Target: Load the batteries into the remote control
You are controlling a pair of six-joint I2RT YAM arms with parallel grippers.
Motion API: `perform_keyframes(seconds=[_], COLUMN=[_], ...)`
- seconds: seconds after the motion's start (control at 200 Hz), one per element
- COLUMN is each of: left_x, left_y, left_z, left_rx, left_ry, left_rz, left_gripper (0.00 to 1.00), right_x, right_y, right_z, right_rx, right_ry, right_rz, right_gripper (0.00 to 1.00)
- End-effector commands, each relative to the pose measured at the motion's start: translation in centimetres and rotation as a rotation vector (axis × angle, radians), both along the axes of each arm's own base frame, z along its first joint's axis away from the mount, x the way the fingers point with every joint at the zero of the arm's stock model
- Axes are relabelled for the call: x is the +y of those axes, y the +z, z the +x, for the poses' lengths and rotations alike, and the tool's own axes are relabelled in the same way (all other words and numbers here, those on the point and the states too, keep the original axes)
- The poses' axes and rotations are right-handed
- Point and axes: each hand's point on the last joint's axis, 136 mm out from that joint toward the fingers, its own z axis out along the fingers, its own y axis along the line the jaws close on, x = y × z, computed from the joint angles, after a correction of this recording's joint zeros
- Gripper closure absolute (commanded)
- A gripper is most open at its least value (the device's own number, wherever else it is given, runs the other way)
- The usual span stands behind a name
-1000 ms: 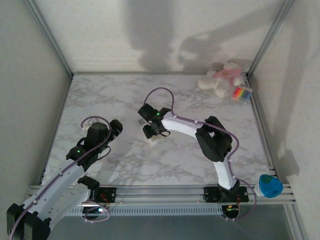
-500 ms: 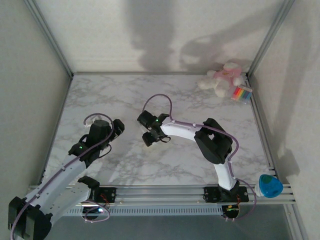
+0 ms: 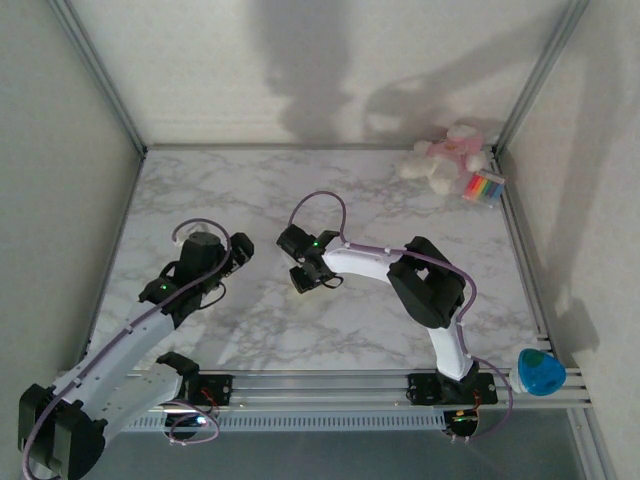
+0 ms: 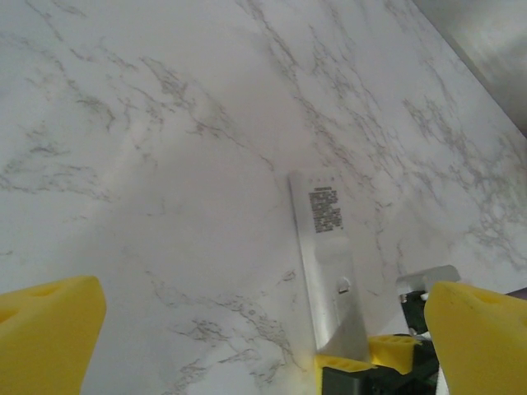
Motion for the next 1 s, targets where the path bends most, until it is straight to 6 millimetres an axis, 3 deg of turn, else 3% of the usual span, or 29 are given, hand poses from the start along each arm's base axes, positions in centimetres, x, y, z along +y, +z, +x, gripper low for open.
perform_keyframes(seconds=[0.0,0.2,0.371,0.681,0.996], left_x=[-0.9,-2.6,-4.5,-6.2,-9.2], left_y=[2.7,5.0,7.8,15.4,21.7], left_z=[1.2,3.2,5.5,8.9,9.3], left_rx=[-0.060,-0.086,-0.142,-0.389,-0.596], left_ry=[-0.036,-0.088,-0.160,-0.301,-0.494], left_rz=[-0.026,-0.074,-0.213,-0.554,-0.822], left_gripper=[0.01,0.00,0.00,0.01,0.03], right_x=[0.8,1.4,1.8,0.1,0.0], right_y=[1.4,6.6,11.8,23.5,33.1], right_z=[-0.2,1.2,2.0,5.5,6.4], right_rx=[0.008,-0.004,0.047,0.142,0.197], right_ry=[-0.004,-0.060,-0.099,-0.193,-0.132], right_rz=[0.051,0.206,0.419,0.914,1.238], right_gripper=[0.65,0.66,0.67,0.70,0.68])
